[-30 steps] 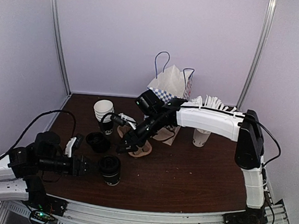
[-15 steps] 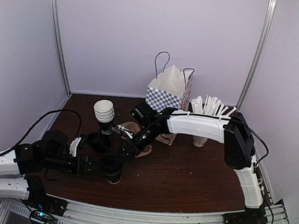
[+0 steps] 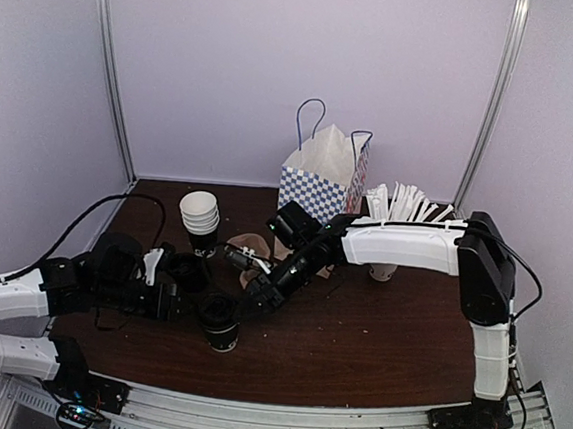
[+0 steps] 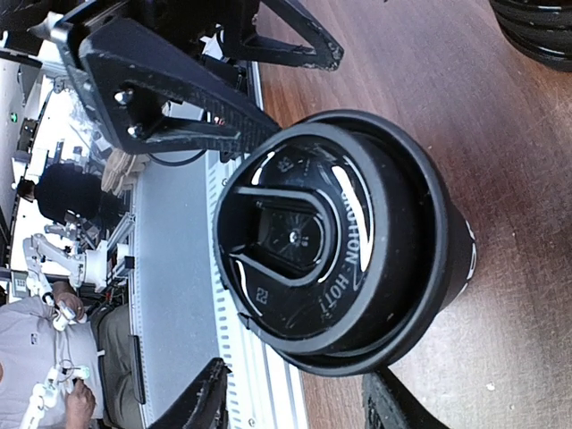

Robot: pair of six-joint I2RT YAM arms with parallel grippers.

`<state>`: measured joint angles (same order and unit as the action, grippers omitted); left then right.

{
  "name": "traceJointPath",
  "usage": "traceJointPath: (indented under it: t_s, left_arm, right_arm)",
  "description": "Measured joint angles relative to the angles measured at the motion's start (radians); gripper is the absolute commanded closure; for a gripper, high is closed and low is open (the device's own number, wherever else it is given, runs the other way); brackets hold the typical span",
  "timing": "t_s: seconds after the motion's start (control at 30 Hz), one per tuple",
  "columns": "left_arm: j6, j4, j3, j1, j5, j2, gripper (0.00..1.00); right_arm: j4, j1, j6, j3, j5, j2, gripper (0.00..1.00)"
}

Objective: Pack the takeout coffee

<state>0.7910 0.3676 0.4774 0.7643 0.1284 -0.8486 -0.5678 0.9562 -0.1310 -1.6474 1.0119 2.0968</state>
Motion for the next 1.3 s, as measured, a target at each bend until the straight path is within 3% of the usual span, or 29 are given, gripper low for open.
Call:
traceJointPath:
  t_s: [0.27, 0.6, 0.87, 1.3]
  left_arm:
    - [0.013, 0.011, 0.023, -0.005, -0.016, 0.019, 0.34]
    - [0.225, 0.023, -0.013, -0.005, 0.002, 0.103, 0.45]
    - [0.343, 0.011, -0.086, -0.005, 0.037, 0.123, 0.43]
    - [0.394, -0.048, -0.087, -0.003, 0.066, 0.102, 0.43]
  right_arm:
    - [0.023, -0.006, -0.054, -0.002, 0.003, 0.003, 0.49]
    - [0.133, -0.045, -0.146, 0.052, 0.0, 0.0, 0.61]
    - [0.193, -0.071, -0.202, 0.06, -0.01, 0.0, 0.64]
    - [0.238, -0.071, -0.253, 0.06, -0.021, 0.006, 0.73]
